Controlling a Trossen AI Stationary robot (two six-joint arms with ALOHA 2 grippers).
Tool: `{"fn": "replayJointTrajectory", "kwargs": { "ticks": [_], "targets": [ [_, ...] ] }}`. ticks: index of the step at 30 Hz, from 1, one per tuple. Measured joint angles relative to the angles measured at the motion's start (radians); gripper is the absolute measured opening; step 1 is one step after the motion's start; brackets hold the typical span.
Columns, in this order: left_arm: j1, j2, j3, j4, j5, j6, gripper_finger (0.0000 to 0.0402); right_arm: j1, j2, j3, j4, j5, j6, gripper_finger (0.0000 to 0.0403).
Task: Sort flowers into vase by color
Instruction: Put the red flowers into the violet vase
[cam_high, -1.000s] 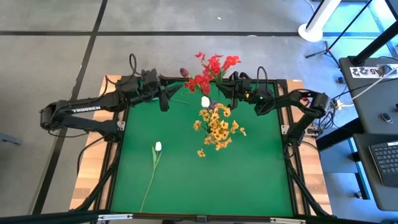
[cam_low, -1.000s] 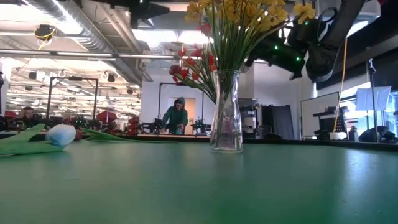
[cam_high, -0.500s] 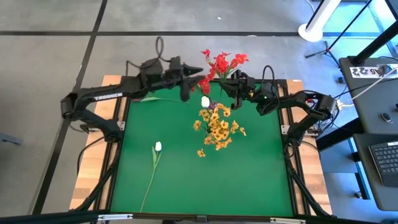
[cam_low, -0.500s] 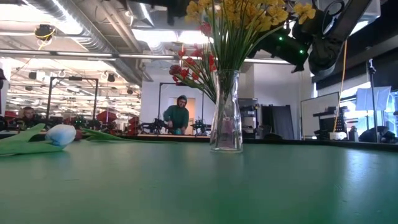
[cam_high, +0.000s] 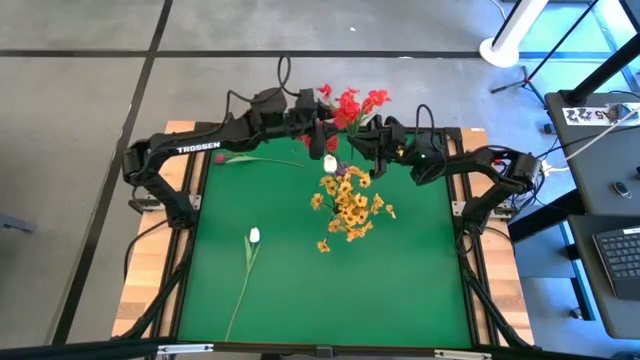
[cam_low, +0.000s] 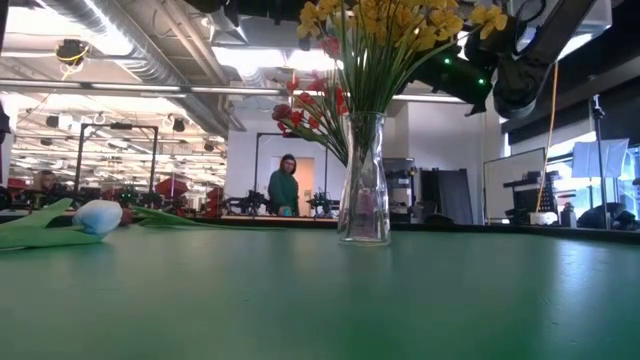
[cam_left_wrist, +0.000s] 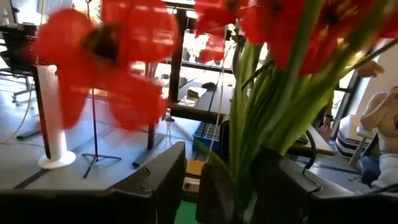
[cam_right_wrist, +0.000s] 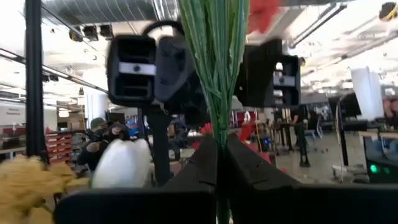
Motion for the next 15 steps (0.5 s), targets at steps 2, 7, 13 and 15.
{"fn": "replayJointTrajectory", "kwargs": {
  "ticks": [2,7,13,15],
  "targets": [
    [0.0,0.001,0.001,-0.001,0.0,0.0,0.0175,0.003,0.0,0.018,-0.038,-0.001,-0.005,0.0013],
    [0.0,0.0,0.002,-0.004,0.0,0.0,0.0173,0.016,0.0,0.054,-0.098,-0.024,-0.026,0.001],
    [0.0,0.0,0.002,-0.01,0.0,0.0,0.0117,0.014,0.0,0.061,-0.106,-0.024,-0.027,0.0015],
    [0.0,0.0,0.002,-0.01,0.0,0.0,0.0079,0.014,0.0,0.061,-0.106,-0.02,-0.027,0.0015]
  ]
}}
